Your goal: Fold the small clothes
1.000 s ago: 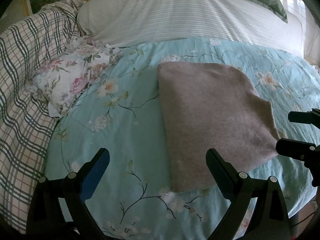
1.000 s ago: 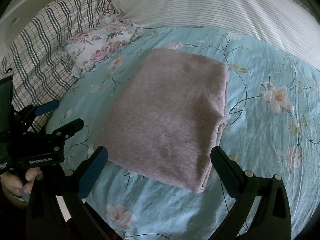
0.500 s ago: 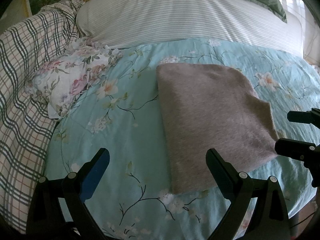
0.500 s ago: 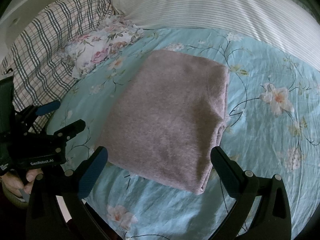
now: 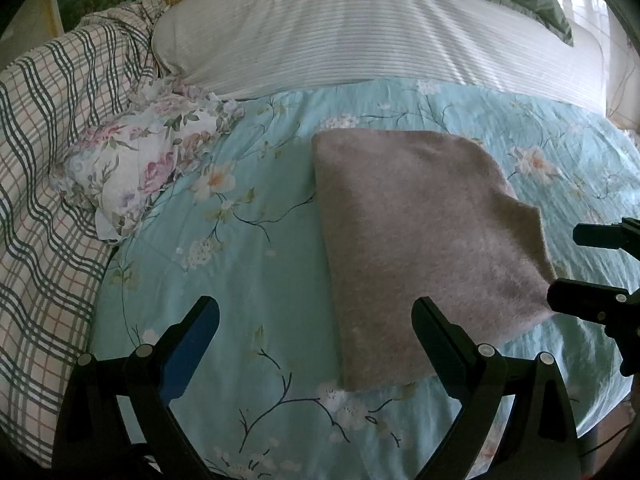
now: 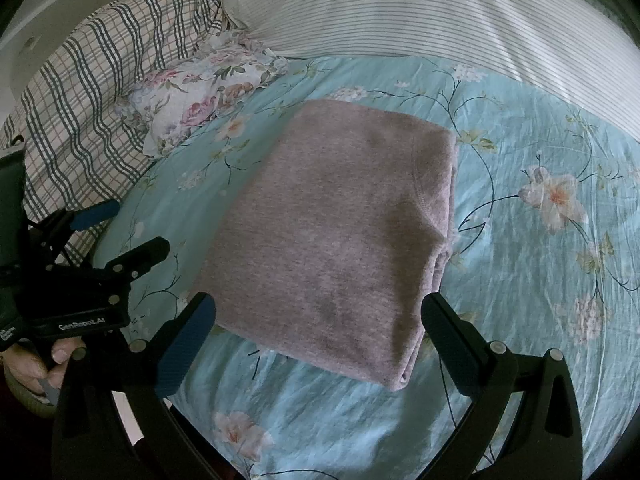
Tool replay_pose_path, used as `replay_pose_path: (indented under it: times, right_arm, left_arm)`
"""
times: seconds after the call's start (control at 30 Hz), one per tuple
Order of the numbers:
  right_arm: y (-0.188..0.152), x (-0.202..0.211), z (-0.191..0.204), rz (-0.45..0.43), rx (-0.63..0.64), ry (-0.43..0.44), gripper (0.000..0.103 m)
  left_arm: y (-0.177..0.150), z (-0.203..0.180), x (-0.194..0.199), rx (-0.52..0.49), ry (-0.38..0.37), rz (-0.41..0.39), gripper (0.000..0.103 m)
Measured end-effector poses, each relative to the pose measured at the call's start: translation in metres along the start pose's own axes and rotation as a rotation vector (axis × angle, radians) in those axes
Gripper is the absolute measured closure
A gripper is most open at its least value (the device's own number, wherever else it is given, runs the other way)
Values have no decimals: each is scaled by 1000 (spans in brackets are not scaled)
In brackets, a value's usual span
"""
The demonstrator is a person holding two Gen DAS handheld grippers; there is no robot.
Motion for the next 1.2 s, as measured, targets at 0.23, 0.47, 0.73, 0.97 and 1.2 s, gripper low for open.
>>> replay_pose_path:
  times: [0.23, 0.47, 0.73, 0.97, 1.2]
  right_arm:
    - [-1, 0, 1, -1, -3, -2, 1]
    - [2, -3, -3, 3, -4, -3, 1]
    - [6, -6, -9, 6, -3, -1, 1]
    - [7, -8, -13, -1, -8, -1, 1]
    - [15, -14, -22, -13, -39, -11, 1]
  left_arm:
    - [1, 0, 1, -1, 0, 0, 6]
    - [4, -2, -2, -5, 4, 3, 6]
    - [5, 3, -4, -8, -7, 4, 6]
    - [8, 5, -10, -7, -24, 6, 6]
    - [14, 6, -20, -6, -25, -4, 6]
Point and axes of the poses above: each gripper's, at about its wrist camera, not at the fingertips, and x roughly against the way its jaws point, z to its left, y to its top, the point moved 2 cm from there along -x, roughly the way its jaws point, and after that the axes turned 6 degrees about -y, right-handed, at the moved point
